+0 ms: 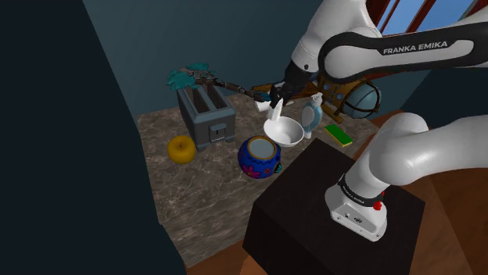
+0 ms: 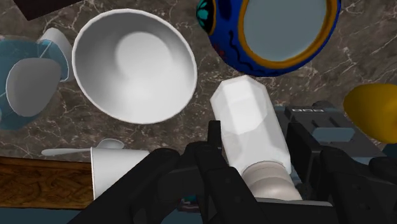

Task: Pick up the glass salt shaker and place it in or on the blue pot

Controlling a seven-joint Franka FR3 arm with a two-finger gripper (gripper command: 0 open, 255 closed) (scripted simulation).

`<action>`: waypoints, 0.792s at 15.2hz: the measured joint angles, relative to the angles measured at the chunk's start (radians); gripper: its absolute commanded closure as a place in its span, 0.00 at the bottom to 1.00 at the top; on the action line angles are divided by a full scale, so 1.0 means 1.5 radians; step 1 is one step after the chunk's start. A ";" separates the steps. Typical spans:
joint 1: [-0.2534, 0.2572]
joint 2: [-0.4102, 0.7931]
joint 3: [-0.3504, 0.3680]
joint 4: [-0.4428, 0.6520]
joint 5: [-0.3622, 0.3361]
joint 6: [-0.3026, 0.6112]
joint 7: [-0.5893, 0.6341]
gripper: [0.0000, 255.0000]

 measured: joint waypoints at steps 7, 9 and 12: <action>0.059 -0.006 0.101 -0.011 0.051 0.009 0.109 1.00; 0.063 -0.003 0.107 -0.025 0.055 0.025 0.115 1.00; 0.068 0.007 0.114 -0.049 0.061 0.060 0.118 1.00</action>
